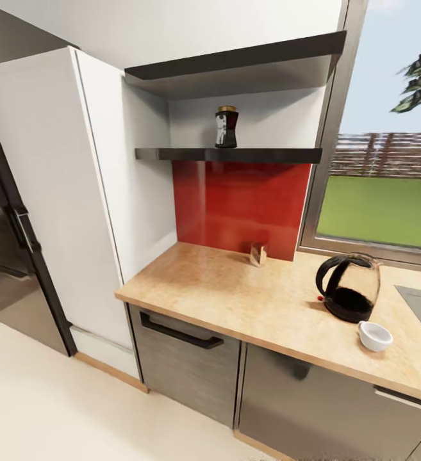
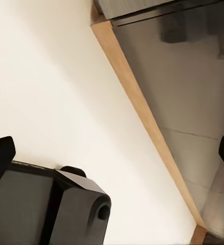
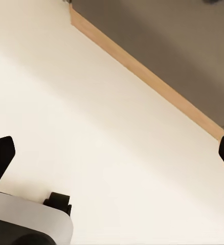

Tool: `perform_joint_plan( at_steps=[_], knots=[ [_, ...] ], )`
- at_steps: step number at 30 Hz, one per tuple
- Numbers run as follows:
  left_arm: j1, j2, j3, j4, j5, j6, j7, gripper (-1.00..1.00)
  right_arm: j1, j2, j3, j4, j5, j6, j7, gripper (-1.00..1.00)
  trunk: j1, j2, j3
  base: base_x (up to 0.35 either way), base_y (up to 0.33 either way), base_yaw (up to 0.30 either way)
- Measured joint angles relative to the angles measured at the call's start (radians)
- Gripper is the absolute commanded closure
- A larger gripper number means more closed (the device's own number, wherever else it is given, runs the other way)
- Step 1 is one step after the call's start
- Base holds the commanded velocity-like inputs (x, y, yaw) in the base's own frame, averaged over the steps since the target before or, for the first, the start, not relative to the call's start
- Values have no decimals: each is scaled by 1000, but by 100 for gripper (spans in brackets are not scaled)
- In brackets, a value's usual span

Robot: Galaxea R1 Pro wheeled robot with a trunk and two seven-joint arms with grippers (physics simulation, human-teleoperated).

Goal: Set up a coffee station on the kitchen countertop: keep the coffee maker on the countertop, move the bottle of coffee from the kitchen shelf to the counter next to the coffee maker, place a paper coffee filter on top of the coffee maker, put the saucer next to the coffee maker with the coffee cup on the saucer, and place the electric kettle next to the coffee maker.

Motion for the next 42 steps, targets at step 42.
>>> perform_joint_plan(
  at_steps=[42],
  knots=[
    [0,0,0,0,0,0,0,-100,0,0,0,0,0,0,0,-100,0,0,0,0,199,-195]
  ],
)
